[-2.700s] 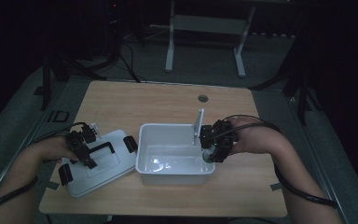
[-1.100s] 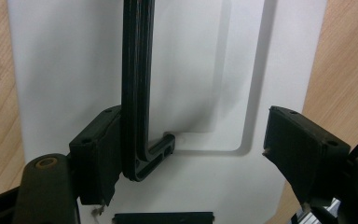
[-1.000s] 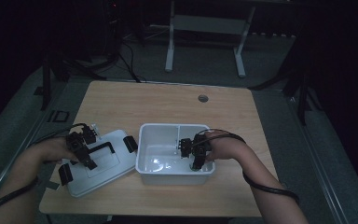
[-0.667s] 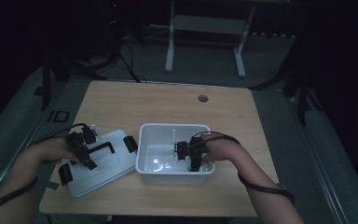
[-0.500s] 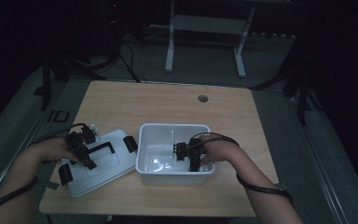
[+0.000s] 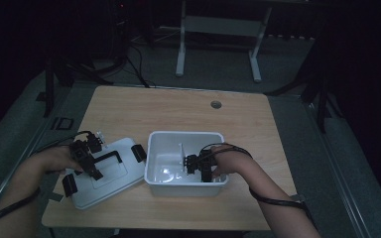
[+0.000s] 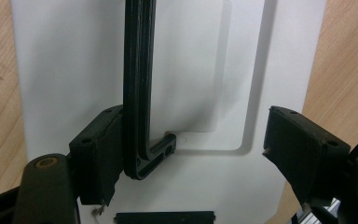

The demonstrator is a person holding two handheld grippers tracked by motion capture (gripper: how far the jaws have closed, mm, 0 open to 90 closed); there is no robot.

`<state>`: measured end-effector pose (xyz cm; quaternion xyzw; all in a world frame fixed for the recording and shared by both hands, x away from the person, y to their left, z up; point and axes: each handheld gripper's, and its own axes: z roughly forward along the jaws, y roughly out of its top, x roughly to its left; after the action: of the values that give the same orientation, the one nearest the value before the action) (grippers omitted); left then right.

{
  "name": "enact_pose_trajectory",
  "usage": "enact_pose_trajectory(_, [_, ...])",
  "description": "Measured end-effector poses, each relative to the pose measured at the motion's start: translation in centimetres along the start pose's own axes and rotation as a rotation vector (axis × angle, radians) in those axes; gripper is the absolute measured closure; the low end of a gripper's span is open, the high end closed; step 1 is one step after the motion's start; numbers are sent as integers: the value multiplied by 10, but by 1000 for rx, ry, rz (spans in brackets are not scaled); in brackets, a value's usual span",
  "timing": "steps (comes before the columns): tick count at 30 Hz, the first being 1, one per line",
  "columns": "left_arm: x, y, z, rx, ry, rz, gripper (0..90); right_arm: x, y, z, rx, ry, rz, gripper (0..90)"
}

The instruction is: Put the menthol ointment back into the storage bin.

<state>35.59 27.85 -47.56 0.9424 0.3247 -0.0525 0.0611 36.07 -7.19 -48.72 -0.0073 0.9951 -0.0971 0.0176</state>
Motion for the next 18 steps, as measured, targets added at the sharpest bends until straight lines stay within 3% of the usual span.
enact_pose_trajectory(6, [-1,2,1,1,-1,6,226,0,-1,0,-5,8,11,439])
enact_pose_trajectory(9, [-1,2,1,-2,-1,6,226,2,-3,-6,-35,23,12,418])
enact_pose_trajectory(13, [-1,2,0,-2,7,6,226,0,-9,-24,-105,28,21,384])
enact_pose_trajectory(18, [-1,3,-1,-3,10,8,226,-4,-19,-46,-160,-6,34,335])
